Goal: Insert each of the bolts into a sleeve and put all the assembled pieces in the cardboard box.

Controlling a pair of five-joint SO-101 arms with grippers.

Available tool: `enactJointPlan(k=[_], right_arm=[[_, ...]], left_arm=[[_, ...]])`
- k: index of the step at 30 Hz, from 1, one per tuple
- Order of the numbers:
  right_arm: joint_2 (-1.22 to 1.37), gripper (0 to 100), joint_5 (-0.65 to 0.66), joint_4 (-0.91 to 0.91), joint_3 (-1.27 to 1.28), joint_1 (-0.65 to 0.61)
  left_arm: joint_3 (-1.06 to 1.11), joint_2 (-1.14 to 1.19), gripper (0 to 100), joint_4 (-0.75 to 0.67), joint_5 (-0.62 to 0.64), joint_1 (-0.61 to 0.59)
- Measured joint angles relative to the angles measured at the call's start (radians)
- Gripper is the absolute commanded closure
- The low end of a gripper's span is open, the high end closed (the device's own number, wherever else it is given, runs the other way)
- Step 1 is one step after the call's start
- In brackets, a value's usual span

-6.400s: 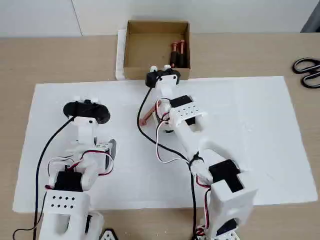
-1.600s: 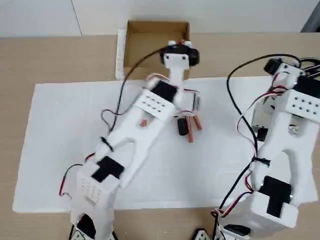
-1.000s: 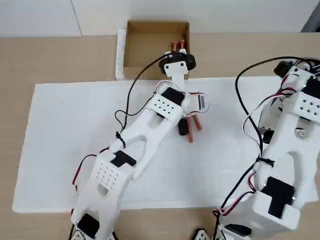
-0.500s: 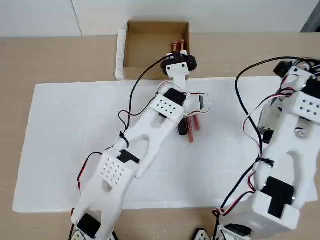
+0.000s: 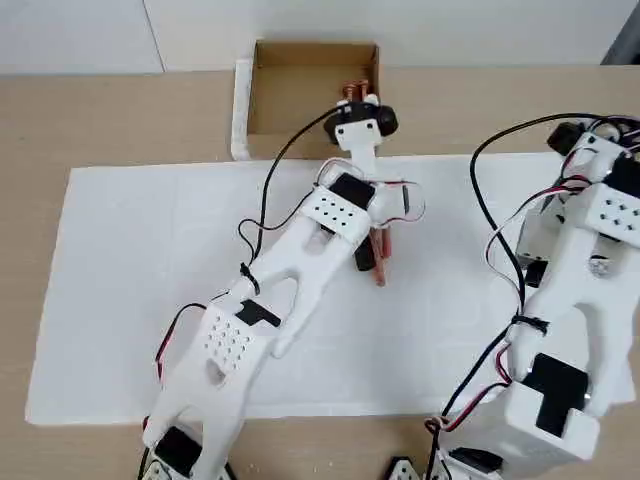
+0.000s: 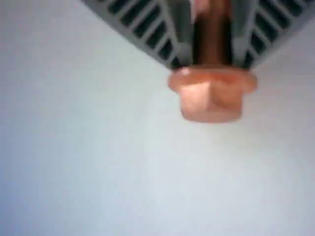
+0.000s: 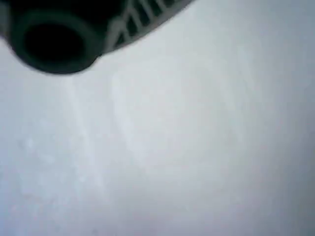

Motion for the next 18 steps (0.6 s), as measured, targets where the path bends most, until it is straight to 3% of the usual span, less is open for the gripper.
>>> enactJointPlan(k=[10,14,18], right_arm=[[0.0,99.2,0.0,0.0,0.0,0.0],[0.0,99.2,0.0,0.0,0.0,0.0],[0.0,99.2,0.0,0.0,0.0,0.0]], left_arm=[[-0.282,0.005,99,0.218,0.0,0.0],[-0.27,0.006,98,0.229,0.0,0.0],[-0.195,0.006,89,0.176,0.0,0.0]])
